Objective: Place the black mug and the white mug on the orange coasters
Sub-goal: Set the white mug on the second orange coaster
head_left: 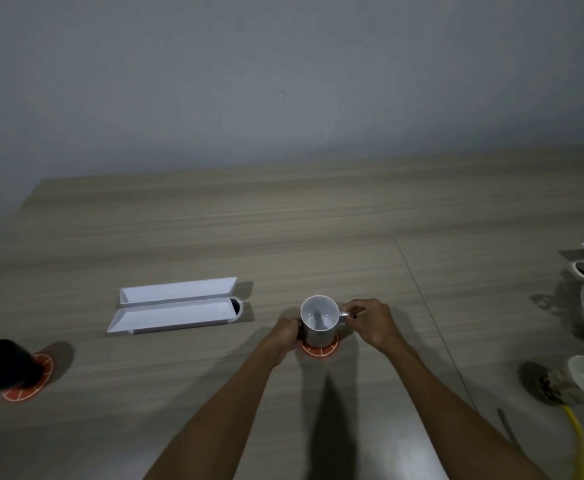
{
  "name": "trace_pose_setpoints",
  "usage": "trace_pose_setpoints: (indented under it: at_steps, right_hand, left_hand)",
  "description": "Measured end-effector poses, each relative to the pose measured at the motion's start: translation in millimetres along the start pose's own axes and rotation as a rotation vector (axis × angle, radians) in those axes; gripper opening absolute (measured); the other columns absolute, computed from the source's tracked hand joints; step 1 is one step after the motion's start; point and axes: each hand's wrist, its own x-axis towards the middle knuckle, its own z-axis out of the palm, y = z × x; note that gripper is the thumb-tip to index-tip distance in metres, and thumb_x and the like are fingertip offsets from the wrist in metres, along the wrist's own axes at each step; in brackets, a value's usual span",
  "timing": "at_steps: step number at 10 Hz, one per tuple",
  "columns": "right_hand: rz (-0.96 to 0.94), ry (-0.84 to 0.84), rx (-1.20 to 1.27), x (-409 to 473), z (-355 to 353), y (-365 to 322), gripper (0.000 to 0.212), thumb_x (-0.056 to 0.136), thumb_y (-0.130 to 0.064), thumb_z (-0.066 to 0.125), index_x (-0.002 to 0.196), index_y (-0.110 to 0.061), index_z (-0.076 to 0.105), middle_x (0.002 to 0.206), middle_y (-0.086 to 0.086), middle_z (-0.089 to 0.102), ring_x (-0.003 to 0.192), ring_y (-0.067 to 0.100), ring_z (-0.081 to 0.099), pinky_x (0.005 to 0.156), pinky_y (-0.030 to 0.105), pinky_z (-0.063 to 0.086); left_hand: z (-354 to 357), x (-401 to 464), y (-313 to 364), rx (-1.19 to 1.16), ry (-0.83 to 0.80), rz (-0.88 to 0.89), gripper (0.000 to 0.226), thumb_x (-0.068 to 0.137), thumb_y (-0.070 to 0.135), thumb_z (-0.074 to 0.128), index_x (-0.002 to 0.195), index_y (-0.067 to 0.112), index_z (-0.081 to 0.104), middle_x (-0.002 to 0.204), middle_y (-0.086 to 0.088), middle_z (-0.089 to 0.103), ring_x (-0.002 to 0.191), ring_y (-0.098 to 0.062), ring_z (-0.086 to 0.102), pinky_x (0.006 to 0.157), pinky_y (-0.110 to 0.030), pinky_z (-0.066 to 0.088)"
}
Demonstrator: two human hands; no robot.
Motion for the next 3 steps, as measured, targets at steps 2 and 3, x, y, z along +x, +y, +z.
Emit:
trace_pose_setpoints:
  at_steps: [2, 3]
  right_hand:
    - [0.04, 0.031, 0.061, -5.3, 6.6, 7.9, 0.016, 0.072, -0.003, 0.075, 0.08, -0.016, 0.076, 0.07, -0.012, 0.067, 0.067, -0.002, 0.062, 0.066, 0.008, 0.044]
    - [0.078, 0.01, 0.083, -3.9, 8.3, 10.5, 0.017, 0.07, -0.005, 0.075, 0.079, -0.02, 0.075, 0.069, -0.011, 0.068, 0.072, 0.009, 0.065, 0.07, 0.017, 0.046]
  left_hand:
    - [-3.5, 3.5, -6.0, 0.062, 0.031, 0.003, 0.024, 0.093, 0.011, 0.044, 0.079, 0.013, 0.063, 0.071, -0.007, 0.055, 0.066, -0.017, 0.05, 0.067, -0.028, 0.042]
    - [-4.5, 7.4, -10.0, 0.079, 0.017, 0.005, 0.02, 0.089, 0.01, 0.048, 0.079, 0.01, 0.064, 0.079, -0.013, 0.056, 0.074, -0.023, 0.052, 0.073, -0.034, 0.043]
